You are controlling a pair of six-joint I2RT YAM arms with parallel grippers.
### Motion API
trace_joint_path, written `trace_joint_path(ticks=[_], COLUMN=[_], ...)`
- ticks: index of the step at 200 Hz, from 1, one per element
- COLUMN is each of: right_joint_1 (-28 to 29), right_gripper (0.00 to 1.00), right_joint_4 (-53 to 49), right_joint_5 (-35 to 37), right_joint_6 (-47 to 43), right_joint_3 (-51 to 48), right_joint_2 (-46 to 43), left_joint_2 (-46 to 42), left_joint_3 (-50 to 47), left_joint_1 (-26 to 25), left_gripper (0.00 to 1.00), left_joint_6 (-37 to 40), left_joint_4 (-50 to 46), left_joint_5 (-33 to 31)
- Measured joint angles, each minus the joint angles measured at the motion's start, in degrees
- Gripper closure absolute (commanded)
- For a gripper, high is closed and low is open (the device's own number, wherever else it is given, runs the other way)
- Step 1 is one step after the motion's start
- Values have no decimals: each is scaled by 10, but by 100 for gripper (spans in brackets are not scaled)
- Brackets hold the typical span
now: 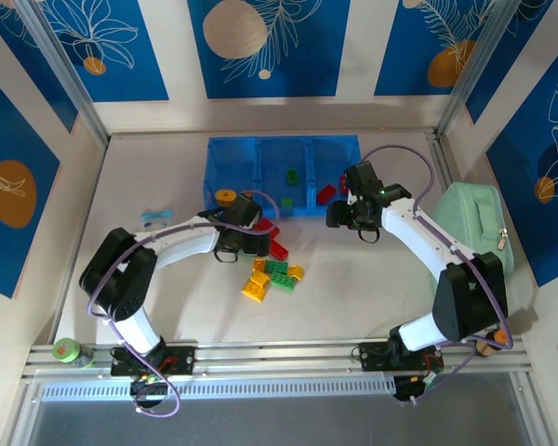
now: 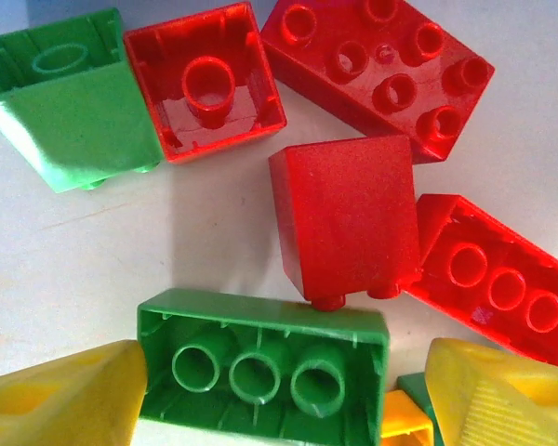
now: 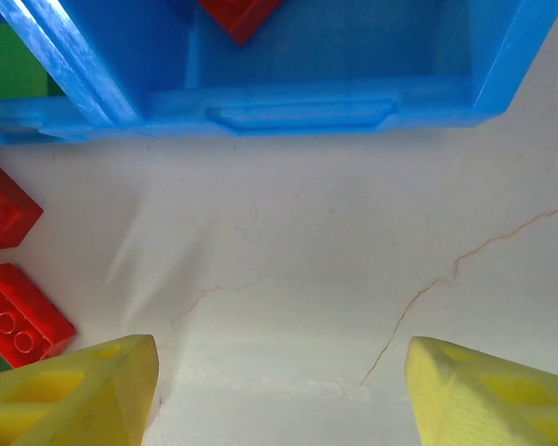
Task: Sort the legos into containers by color
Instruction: Pick up the lego from the center of the table.
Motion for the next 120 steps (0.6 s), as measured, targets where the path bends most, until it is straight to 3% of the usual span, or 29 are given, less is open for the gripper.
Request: trace_joint_path(ticks=[56,120], right_joint_1=[0,0], right_gripper=[29,29], right_joint_4=[8,16], right_joint_5=[-7,-13], right_joint_6=[5,7], right_joint_3=[-18,-19], right_joint_2=[0,-4], left_joint_2=[22,29], left_joint_3=[1,1], left_joint_1=[-4,-4], left_gripper=[24,46], left_joint_6=[8,14], left_joint_4=[-15,-18], left_joint_5=[-16,-37])
